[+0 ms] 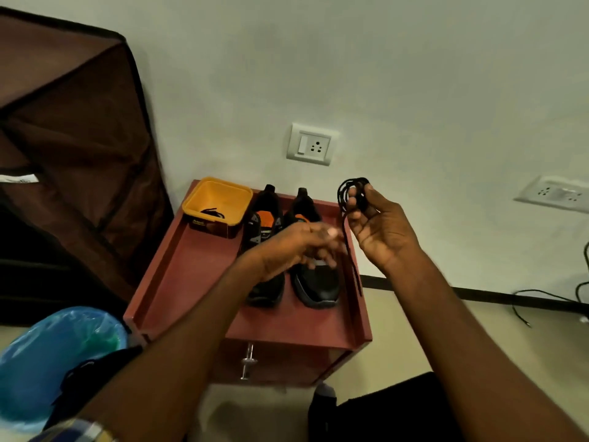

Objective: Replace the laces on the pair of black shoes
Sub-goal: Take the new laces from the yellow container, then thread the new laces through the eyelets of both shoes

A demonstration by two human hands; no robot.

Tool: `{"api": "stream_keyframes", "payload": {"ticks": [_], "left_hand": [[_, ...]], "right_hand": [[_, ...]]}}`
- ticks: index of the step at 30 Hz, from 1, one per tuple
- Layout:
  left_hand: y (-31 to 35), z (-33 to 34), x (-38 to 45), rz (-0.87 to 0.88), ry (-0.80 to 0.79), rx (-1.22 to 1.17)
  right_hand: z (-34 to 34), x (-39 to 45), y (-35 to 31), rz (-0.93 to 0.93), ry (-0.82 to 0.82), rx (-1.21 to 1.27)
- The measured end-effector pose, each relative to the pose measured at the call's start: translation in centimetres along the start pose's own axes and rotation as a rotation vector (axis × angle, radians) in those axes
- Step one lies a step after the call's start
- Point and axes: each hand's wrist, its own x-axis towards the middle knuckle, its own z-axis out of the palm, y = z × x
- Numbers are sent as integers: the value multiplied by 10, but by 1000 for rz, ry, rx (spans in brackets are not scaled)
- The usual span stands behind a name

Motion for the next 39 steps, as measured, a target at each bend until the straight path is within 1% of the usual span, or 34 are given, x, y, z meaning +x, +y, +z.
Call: {"api": "stream_keyframes", "payload": {"ticks": [2,3,4,6,7,9,10,11,13,14,16,18,19,20,21,22,23,24,25,26,28,29,30,31,32,34,35,36,37,39], "left_hand": [[-8,4,-1,-38,-95,8],[-10,5,1,-43,-88,30],[-12,6,6,-45,-37,67],[-15,11,19,-38,126,86],[-19,15,27,-45,155,32],[-30,23,42,-77,110,-73],[-34,25,48,-99,84,-46],[-36,25,51,-119,75,40],[-41,25,59,-107,141,204],[-43,23,62,-92,199,266],[-44,17,65,-47,355,334],[-50,4,67,40,515,368],[-51,0,67,91,577,383],[-51,-3,68,154,614,383],[-51,-7,68,215,612,374],[-52,-9,68,262,585,353],[-51,-8,65,298,545,336],[-49,-6,63,315,494,333],[-47,-2,61,316,441,340],[-46,1,60,310,404,337],[-45,1,58,302,410,294],[-44,-1,56,297,449,266],[-42,-4,54,280,504,236],[-39,-8,53,251,559,205],[-36,-13,50,220,608,183],[-34,-19,47,182,654,192],[-35,-20,46,173,657,218],[-35,-20,46,167,652,243],[-35,-19,46,165,636,259],[-35,-14,45,166,572,272]], "right_hand": [[-12,7,0,16,49,81],[-19,11,1,26,58,116],[-27,17,4,47,52,156],[-41,25,15,116,5,247],[-49,29,20,147,-21,266],[-60,36,25,188,-71,240],[-63,39,26,196,-93,228],[-65,42,23,191,-107,212],[-70,51,14,142,-86,124],[-72,56,10,98,-32,35],[-79,60,3,30,109,-221],[-89,59,2,-16,242,-591],[-95,60,1,-68,323,-850],[-101,60,2,-130,402,-1137],[-104,59,3,-173,456,-1403],[-105,59,7,-199,471,-1612],[-104,60,10,-247,444,-1710],[-100,60,12,-321,363,-1700],[-94,60,15,-382,229,-1615],[-87,60,16,-373,66,-1483],[-74,57,20,-138,-248,-1201],[-69,55,22,-15,-328,-1087],[-66,53,21,42,-345,-1020],[-67,53,19,28,-312,-1009],[-70,55,18,-22,-227,-1009],[-80,62,14,-178,-13,-1067],[-86,65,14,-245,49,-1141],[-88,66,15,-275,70,-1194],[-88,66,18,-260,40,-1232],[-84,62,27,-167,-119,-1262]]}}
